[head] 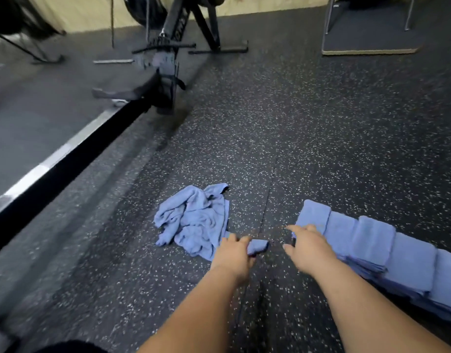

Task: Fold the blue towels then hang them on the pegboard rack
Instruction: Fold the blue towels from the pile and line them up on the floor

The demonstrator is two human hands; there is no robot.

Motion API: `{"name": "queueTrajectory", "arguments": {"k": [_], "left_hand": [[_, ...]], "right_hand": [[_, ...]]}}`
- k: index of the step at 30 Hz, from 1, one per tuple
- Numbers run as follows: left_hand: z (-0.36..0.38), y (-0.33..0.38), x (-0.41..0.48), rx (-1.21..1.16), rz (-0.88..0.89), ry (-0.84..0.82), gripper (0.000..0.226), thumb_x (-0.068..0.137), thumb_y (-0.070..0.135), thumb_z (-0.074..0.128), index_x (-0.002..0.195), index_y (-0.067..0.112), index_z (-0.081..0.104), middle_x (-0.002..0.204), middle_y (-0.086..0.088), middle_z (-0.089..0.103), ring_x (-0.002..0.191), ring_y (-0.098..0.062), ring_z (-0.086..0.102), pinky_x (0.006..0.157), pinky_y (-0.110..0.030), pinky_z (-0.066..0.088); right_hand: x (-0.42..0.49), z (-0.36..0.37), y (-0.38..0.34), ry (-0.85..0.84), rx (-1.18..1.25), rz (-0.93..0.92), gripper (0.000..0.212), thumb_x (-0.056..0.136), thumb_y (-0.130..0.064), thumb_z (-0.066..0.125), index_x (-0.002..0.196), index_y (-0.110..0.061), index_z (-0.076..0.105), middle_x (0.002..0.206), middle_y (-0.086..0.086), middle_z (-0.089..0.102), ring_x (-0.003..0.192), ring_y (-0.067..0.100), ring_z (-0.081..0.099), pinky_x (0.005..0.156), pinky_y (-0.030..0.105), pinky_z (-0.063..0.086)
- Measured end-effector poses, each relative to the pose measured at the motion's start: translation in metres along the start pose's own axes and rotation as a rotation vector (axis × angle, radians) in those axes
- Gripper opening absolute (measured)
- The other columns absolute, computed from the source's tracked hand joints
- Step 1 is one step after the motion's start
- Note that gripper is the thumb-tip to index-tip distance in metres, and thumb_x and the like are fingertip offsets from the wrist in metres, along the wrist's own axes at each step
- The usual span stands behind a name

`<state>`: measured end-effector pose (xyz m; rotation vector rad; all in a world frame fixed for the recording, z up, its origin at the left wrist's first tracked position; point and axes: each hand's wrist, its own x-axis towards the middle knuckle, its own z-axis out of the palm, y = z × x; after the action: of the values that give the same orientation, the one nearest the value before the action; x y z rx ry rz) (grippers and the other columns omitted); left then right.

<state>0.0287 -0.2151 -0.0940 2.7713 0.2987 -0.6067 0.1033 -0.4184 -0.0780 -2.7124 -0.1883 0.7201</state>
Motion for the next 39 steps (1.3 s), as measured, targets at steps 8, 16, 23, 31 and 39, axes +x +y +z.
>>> {"name": "queueTrajectory", "arguments": {"k": [8,16,23,31,39], "left_hand": [[0.013,-0.09,-0.038,-0.069,-0.173,0.05,0.063,0.102,0.042,0.059,0.159,0.029,0.036,0.155,-0.01,0.039,0.142,-0.035,0.038,0.113,-0.047,0.043],[0.042,-0.107,-0.003,-0.089,-0.181,-0.082,0.064,0.102,0.042,0.06,0.159,0.03,0.035,0.15,-0.009,0.04,0.14,-0.035,0.038,0.112,-0.049,0.043],[0.07,-0.1,0.054,-0.221,-0.257,-0.185,0.067,0.102,0.041,0.061,0.161,0.034,0.03,0.155,-0.011,0.032,0.144,-0.036,0.033,0.115,-0.051,0.042],[0.084,-0.113,0.084,-0.247,-0.297,-0.191,0.057,0.099,0.038,0.061,0.151,0.022,0.043,0.15,-0.005,0.041,0.136,-0.036,0.039,0.114,-0.047,0.041],[0.056,-0.115,0.075,-0.333,-0.306,0.052,0.032,0.098,0.026,0.061,0.128,0.025,0.072,0.128,0.0,0.07,0.122,-0.025,0.062,0.097,-0.036,0.053]], "right_hand": [[-0.008,0.043,-0.095,-0.075,-0.043,-0.235,0.053,0.103,-0.038,0.054,0.155,-0.033,0.044,0.149,0.007,0.039,0.131,0.033,0.048,0.106,0.042,0.047],[0.006,0.091,-0.082,-0.286,-0.189,-0.141,0.058,0.104,-0.046,0.055,0.158,-0.035,0.037,0.157,0.005,0.033,0.138,0.03,0.041,0.11,0.045,0.047],[0.043,0.1,-0.08,-0.27,-0.167,-0.111,0.056,0.105,-0.044,0.054,0.158,-0.037,0.037,0.155,0.0,0.035,0.138,0.026,0.041,0.109,0.043,0.048],[0.065,0.112,-0.088,-0.295,-0.124,-0.125,0.055,0.105,-0.043,0.053,0.158,-0.035,0.038,0.153,0.0,0.034,0.137,0.025,0.043,0.11,0.042,0.046],[0.065,0.094,-0.092,-0.269,-0.098,-0.115,0.055,0.104,-0.041,0.055,0.157,-0.035,0.039,0.151,-0.001,0.036,0.129,0.026,0.054,0.103,0.041,0.051]]}}
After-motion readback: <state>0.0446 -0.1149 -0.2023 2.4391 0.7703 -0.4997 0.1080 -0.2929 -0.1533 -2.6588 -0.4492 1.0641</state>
